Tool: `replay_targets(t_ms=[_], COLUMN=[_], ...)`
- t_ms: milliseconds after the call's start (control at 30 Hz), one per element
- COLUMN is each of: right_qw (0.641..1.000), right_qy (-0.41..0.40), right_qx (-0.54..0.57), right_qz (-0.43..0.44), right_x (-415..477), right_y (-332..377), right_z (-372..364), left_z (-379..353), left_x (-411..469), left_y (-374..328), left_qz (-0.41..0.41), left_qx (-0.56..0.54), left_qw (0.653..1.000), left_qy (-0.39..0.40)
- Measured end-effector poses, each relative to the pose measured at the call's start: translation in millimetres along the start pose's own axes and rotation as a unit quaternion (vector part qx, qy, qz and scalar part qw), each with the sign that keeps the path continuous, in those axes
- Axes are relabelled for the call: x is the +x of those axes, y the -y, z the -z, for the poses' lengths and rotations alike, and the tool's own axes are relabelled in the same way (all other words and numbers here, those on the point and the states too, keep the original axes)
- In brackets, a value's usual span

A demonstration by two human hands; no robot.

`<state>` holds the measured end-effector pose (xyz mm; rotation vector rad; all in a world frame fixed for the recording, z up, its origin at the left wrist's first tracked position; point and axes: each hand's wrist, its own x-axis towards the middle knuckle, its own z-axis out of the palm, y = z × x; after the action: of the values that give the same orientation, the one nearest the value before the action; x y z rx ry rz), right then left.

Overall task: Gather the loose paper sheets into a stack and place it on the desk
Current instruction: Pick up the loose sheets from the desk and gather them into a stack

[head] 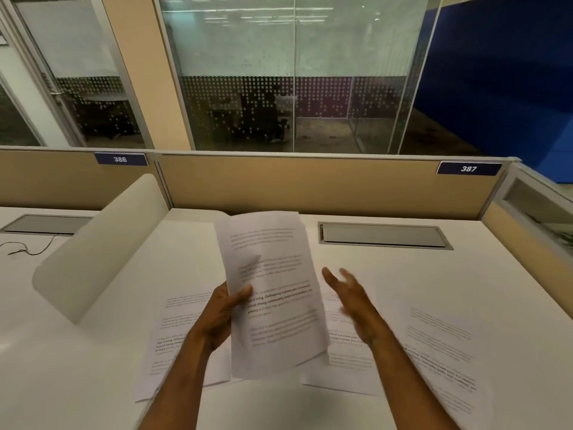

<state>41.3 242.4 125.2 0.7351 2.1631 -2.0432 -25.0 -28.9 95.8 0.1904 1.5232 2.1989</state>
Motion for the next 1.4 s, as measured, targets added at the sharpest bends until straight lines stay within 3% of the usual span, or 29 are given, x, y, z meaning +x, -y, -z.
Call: replay_targets(t_ms=[33, 100, 167, 333, 533, 600, 667, 767, 933, 1000, 1067, 1133, 1267, 1400], right_qw=[0.993, 0.985, 0.989, 0.971, 0.990, 0.991, 0.996, 0.999, 0.998, 0.994, 0.951, 0.895, 0.837, 0.847], right_qy=[0.082, 0.149, 0.134, 0.147, 0.075, 0.081, 0.073, 0.041, -0.010, -0.108, -0.270, -0.341, -0.321, -0.355], right_qx=[0.080, 0.088, 0.061, 0.188, 0.119, 0.109, 0.053, 0.027, 0.054, 0.007, -0.135, -0.233, -0.306, -0.200], right_qz=[-0.032, -0.026, -0.009, -0.028, 0.009, 0.001, -0.006, -0.011, -0.015, -0.023, -0.072, -0.171, -0.320, -0.342], right_x=[5.6, 11.1, 14.0, 17.5, 12.4, 9.0, 8.7, 8.1, 6.9, 8.1, 9.9, 5.1, -6.5, -3.8], right_y=[-7.1, -19.9, -34.0, -61.5, -68.5, -71.6, -75.9, -86.1, -90.5, -97.9, -119.3, -147.8, -184.1, -181.7], right_z=[4.6, 6.9, 0.9, -0.7, 7.2, 15.5, 25.3, 34.0, 55.7, 82.7, 120.2, 155.4, 191.9, 199.9], left_z=[3.8, 8.9, 14.1, 22.1, 6.0, -1.7, -9.5, -20.4, -37.7, -37.8, -36.1, -33.7, -25.1, -11.8], left_x=[-1.7, -4.0, -5.3, -8.8, -3.6, -3.4, -2.7, 1.8, 10.1, 12.9, 13.3, 12.7, 5.8, -5.9], left_y=[0.6, 3.6, 12.3, 35.0, 51.0, 55.9, 60.9, 75.4, 85.8, 83.9, 78.6, 72.3, 64.4, 59.5], left_qz=[0.007, 0.020, 0.036, 0.062, 0.038, 0.031, 0.041, 0.028, 0.024, 0.029, 0.033, 0.039, 0.042, 0.040], left_qx=[0.006, 0.016, 0.033, 0.034, 0.096, 0.077, 0.128, 0.210, 0.186, 0.162, 0.155, 0.155, 0.147, 0.146], left_qw=[1.000, 1.000, 0.999, 0.997, 0.991, 0.993, 0.988, 0.971, 0.975, 0.980, 0.982, 0.984, 0.986, 0.986], left_qy=[0.008, 0.010, 0.008, -0.007, -0.087, -0.085, -0.075, -0.114, -0.119, -0.113, -0.101, -0.084, -0.068, -0.072])
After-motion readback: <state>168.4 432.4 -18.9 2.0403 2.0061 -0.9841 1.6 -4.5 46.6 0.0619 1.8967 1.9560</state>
